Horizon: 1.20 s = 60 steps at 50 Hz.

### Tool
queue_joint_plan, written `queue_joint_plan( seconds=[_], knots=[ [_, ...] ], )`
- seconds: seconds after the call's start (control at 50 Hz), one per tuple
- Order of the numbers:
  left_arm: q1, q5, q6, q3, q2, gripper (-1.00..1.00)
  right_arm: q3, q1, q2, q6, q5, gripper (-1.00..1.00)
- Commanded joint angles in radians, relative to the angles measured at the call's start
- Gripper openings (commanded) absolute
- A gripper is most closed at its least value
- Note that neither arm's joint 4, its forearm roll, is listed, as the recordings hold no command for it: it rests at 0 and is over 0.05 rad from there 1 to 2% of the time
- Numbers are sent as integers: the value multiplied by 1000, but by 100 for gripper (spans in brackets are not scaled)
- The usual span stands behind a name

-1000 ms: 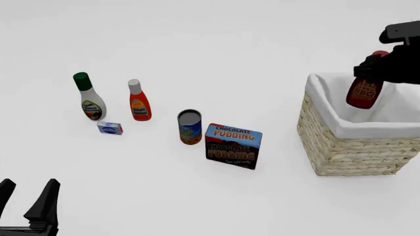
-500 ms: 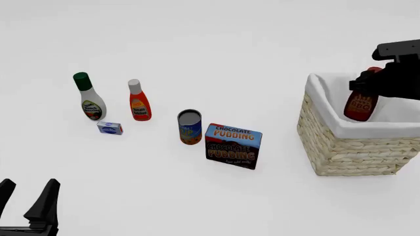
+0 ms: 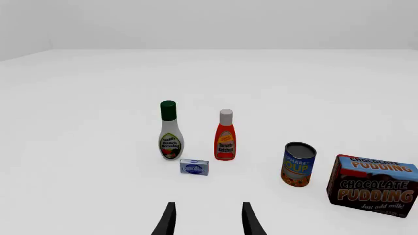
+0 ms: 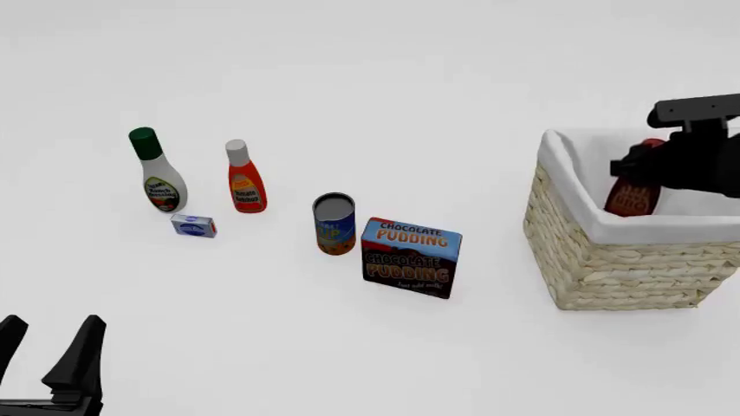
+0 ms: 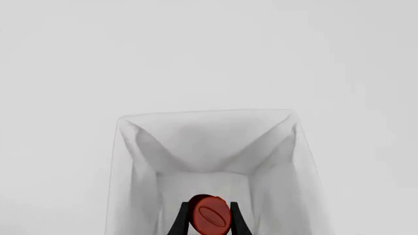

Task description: Pick the bbq sauce and place it in the basket.

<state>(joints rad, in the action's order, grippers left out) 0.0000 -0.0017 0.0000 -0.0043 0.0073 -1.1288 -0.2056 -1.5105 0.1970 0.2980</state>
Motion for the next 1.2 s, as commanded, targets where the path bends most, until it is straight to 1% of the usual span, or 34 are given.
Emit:
queue_joint_plan(
  seconds=[0.02, 0.68, 1.14, 1.16, 1.2],
  knots=[
    [0, 0, 0, 0, 0, 100, 9, -14, -29, -16, -32, -100],
    [0, 0, 0, 0, 0, 100, 4, -15, -148, -17, -96, -100],
    [0, 0, 0, 0, 0, 100, -7, -22, -177, -10, -103, -100],
    [0, 0, 0, 0, 0, 100, -8, -20, -176, -12, -101, 100],
    [0, 0, 0, 0, 0, 100, -8, -17, -172, -11, -98, 100]
  ],
)
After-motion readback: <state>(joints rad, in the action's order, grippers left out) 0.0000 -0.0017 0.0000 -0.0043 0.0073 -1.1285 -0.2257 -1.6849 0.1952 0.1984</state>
